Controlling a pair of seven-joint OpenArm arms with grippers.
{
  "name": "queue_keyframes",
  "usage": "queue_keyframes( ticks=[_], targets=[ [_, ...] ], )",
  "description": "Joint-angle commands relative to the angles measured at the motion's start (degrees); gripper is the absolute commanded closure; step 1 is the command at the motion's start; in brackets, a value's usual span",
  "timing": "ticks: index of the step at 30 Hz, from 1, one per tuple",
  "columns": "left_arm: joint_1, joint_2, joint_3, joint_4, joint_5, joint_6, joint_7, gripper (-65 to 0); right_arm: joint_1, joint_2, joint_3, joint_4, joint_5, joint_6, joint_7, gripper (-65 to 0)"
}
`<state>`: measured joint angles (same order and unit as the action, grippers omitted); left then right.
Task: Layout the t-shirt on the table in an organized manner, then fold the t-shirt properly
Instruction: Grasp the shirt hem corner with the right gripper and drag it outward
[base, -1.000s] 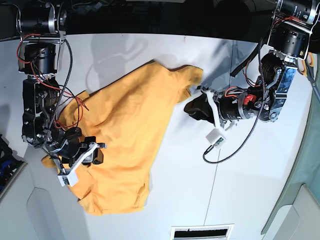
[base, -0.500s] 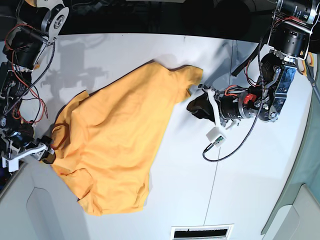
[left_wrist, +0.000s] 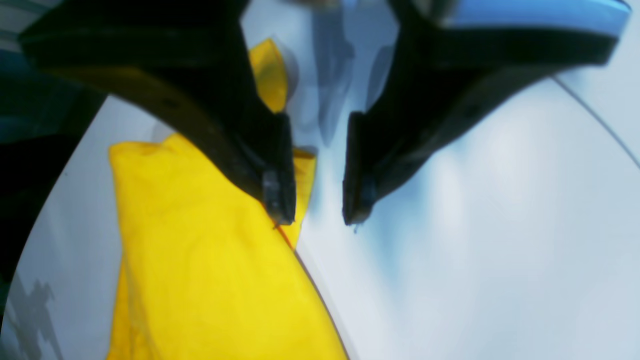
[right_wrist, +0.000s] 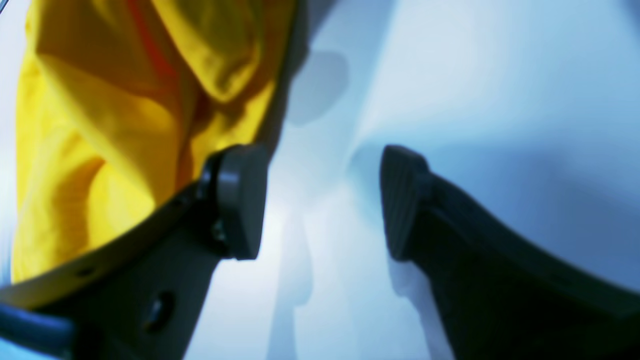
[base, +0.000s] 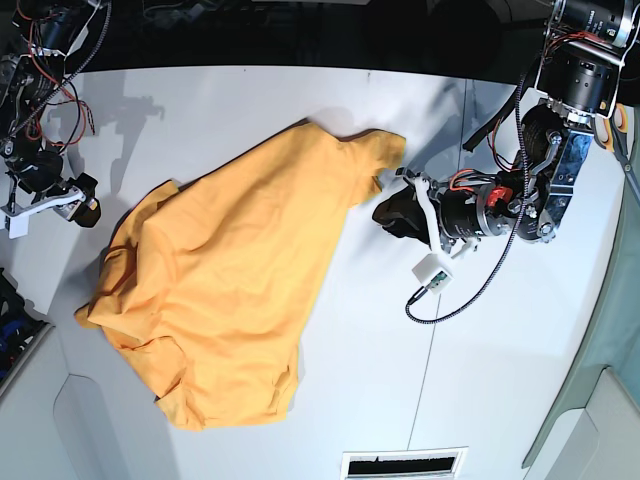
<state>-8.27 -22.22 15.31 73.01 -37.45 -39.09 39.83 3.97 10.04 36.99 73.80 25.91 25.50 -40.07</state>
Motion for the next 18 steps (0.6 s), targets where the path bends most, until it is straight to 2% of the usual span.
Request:
queue_keyframes(
  ticks=[1, 9, 13, 16, 18],
  targets=[
    [-1.20, -0.50, -0.35, 0.85, -1.09, -0.91, -1.05, -19.9, 0.87, 0.20, 0.04, 0.76, 0.87, 0.46, 1.55, -35.6],
    [-1.09, -0.50, -0.35, 0.85, -1.55, -0.91, -1.05, -19.9, 1.49, -2.49, -3.76, -4.02, 0.15, 0.31, 5.51, -35.6],
    [-1.07, -0.50, -0.35, 0.85, -1.53, -0.91, -1.03, -19.9, 2.10, -2.62, -7.21, -6.64, -1.09, -2.45, 8.72, -35.6],
    [-1.07, -0.50, -0.35, 0.85, -1.77, -0.91, -1.03, -19.9, 3.37, -2.62, -8.85, -7.93, -1.51, -2.80, 9.16, -35.5],
    [-1.07, -0.48, -0.35, 0.85, -2.67, -0.91, -1.03, -20.1, 4.76, -2.62, -9.60, -8.50, -1.53, -2.82, 9.27, -32.3]
  ],
)
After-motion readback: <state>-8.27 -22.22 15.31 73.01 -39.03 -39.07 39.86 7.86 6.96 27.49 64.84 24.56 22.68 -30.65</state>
